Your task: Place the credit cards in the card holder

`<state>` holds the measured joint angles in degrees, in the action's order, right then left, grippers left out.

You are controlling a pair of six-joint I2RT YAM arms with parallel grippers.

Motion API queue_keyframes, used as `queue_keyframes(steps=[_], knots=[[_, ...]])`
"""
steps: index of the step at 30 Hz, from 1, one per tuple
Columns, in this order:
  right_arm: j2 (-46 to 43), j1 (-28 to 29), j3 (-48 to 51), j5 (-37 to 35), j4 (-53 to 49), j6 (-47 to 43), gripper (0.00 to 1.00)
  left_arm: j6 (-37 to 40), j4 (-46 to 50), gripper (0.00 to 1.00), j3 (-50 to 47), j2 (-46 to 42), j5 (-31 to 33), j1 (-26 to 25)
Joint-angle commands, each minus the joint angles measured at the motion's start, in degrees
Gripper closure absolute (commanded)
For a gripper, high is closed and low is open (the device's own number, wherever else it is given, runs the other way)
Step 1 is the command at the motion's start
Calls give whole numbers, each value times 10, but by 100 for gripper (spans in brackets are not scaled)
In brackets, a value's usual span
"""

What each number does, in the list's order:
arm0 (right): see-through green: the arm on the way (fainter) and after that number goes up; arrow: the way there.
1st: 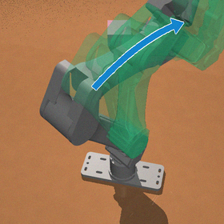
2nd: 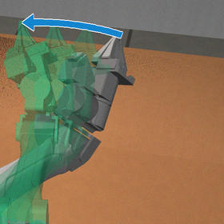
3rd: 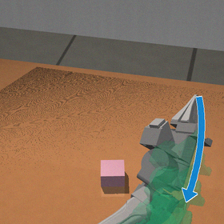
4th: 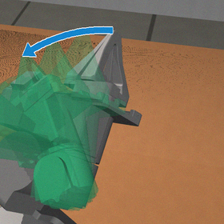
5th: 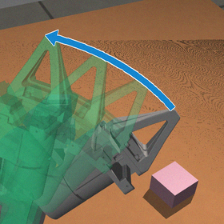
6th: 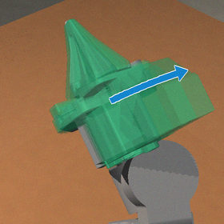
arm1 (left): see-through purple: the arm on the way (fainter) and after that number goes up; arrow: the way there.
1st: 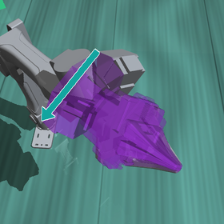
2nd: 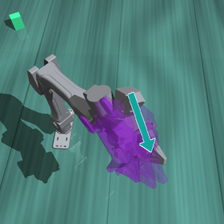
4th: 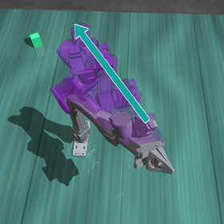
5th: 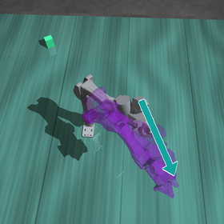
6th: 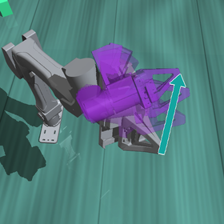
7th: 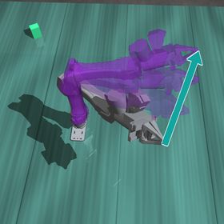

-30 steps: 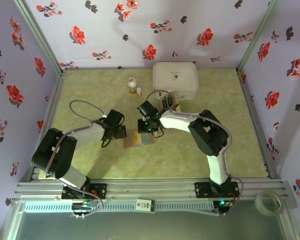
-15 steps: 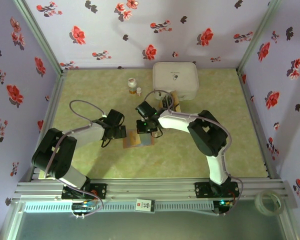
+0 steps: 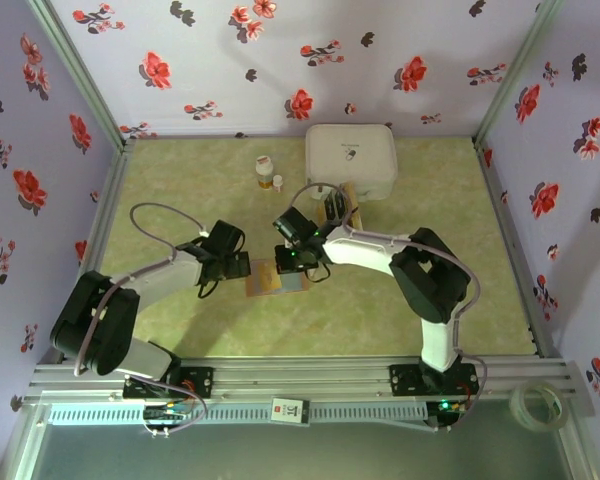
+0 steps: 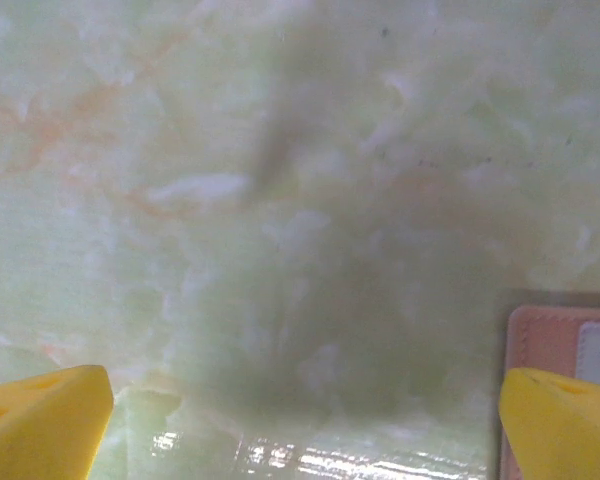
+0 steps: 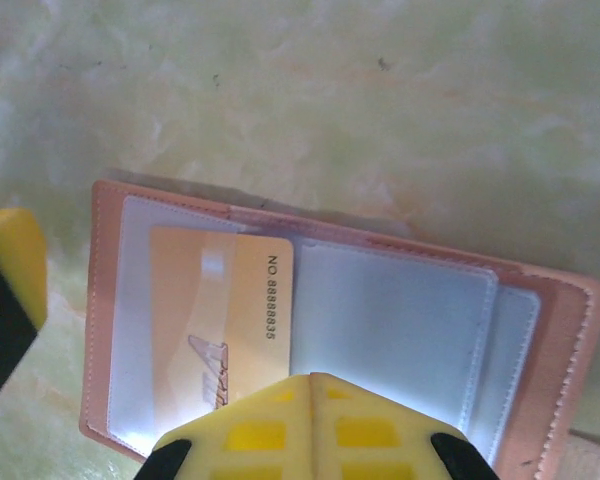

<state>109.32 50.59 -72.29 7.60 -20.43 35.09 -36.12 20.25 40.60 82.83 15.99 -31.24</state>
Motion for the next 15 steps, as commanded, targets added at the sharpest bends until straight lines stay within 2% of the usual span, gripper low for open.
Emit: queue_keyframes(steps=[1, 15], knots=[[14, 9, 1, 3, 12, 12, 100, -15, 10, 0, -15, -12, -6, -9], [27, 16, 8, 1, 20, 20, 100, -27, -10, 8, -28, 10, -4, -22]])
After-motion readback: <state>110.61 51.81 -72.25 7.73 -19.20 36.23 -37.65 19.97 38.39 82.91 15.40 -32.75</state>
